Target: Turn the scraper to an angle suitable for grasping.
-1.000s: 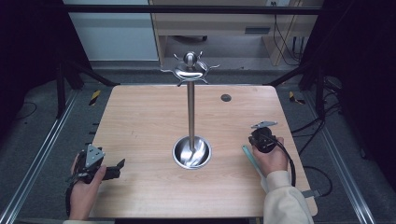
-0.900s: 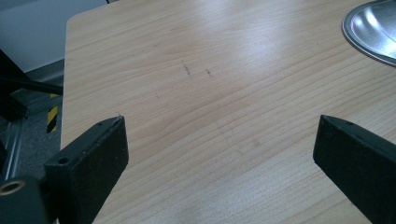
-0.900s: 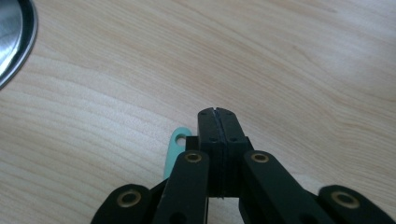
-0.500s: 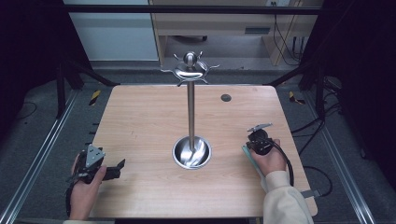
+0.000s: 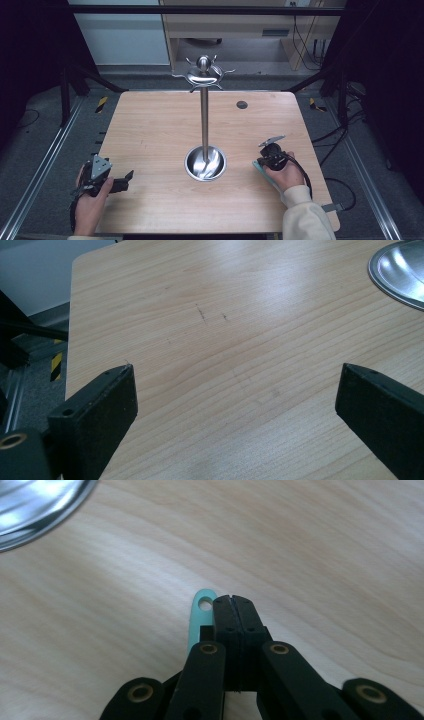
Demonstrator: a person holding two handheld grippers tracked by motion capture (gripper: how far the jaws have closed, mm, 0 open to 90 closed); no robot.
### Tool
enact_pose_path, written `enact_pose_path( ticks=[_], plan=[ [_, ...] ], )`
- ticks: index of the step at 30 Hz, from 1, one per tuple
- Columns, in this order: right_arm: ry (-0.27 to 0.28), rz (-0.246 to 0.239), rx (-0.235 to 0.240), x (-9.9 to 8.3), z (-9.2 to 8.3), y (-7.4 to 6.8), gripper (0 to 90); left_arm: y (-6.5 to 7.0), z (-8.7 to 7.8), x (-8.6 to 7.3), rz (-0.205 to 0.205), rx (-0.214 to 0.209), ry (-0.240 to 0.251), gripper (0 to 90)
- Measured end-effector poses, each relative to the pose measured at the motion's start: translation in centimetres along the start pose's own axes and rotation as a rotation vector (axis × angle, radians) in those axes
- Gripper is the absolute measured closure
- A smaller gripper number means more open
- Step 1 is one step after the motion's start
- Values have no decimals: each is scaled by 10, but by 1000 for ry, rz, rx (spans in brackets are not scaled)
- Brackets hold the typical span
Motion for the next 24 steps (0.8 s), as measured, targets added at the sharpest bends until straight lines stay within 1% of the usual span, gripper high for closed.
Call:
enact_pose_path(
  ticks=[1,2,4,5,8,10,13,14,15,16,17,18,22,24],
  plan=[
    [-2,-18,6,0,0,-3,900,0,0,0,1,0,0,31],
    [-3,-16,17,0,-1,-7,900,0,0,0,1,0,0,30],
    [-5,-48,50,-1,-1,-14,900,0,0,0,2,0,0,30],
    [-6,-63,58,-2,-2,-17,900,0,1,0,0,-2,-1,30],
    [-13,-86,77,-3,-3,-27,900,1,1,0,3,0,-2,30],
    [-14,-96,81,-3,-4,-30,900,1,1,0,7,2,-3,30],
    [-16,-80,76,-2,-4,-31,900,0,1,-1,9,6,-7,30],
    [8,-87,70,1,-9,-31,900,0,1,0,6,8,-5,30],
    [8,-87,70,1,-9,-31,900,0,1,0,6,8,-5,30],
    [15,-92,63,3,-15,-32,900,0,2,0,8,9,-9,30],
    [14,-89,60,3,-16,-32,900,0,2,0,8,9,-9,30],
    [8,-106,57,3,-18,-33,900,-1,2,-1,13,9,-16,30],
    [-15,-155,50,4,-24,-38,900,-1,1,-1,6,12,-8,30],
    [-29,-163,53,5,-27,-39,900,-1,0,-2,2,10,-9,30]
  ],
)
Point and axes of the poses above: each handheld gripper's, and its own axes: z roughly forward along the jaws, x roughly out of its top, y roughly to its right, the point moved 6 cm from there along z, roughly forward along the jaws, and after that the axes turned 3 degrees about -z, right-handed, at the moved point
